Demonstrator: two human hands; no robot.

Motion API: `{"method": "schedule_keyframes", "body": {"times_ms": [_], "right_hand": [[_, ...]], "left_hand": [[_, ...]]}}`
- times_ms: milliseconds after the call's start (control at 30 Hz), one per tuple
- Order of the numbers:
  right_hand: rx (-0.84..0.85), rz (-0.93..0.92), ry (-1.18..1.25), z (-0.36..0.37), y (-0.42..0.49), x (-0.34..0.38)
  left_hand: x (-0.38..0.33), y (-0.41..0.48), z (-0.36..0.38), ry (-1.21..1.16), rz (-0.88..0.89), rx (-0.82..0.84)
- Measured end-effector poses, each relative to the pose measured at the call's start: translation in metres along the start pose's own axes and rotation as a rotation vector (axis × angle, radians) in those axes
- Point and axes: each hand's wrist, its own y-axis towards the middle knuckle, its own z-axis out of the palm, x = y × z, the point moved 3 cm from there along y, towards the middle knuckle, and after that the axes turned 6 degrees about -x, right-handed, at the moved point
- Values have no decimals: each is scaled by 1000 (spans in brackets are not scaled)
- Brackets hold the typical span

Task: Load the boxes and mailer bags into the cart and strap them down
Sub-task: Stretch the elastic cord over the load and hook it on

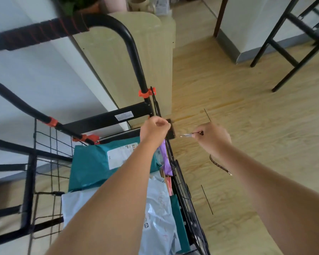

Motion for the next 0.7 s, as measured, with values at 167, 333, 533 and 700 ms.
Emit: {"method": "schedule_keyframes", "body": {"times_ms": [167, 333, 533, 700], "right_hand": [[25, 62, -19, 63, 10, -20], [61, 103, -30, 118, 18, -32], [55, 117, 75, 154, 28, -34], [72, 126, 102, 169, 35, -30]], "left_hand": [[77, 12, 15, 220, -68, -95], [113, 16, 48, 327, -64, 48], [126, 21, 81, 386, -111, 177], [127, 19, 93, 344, -170, 239]]}}
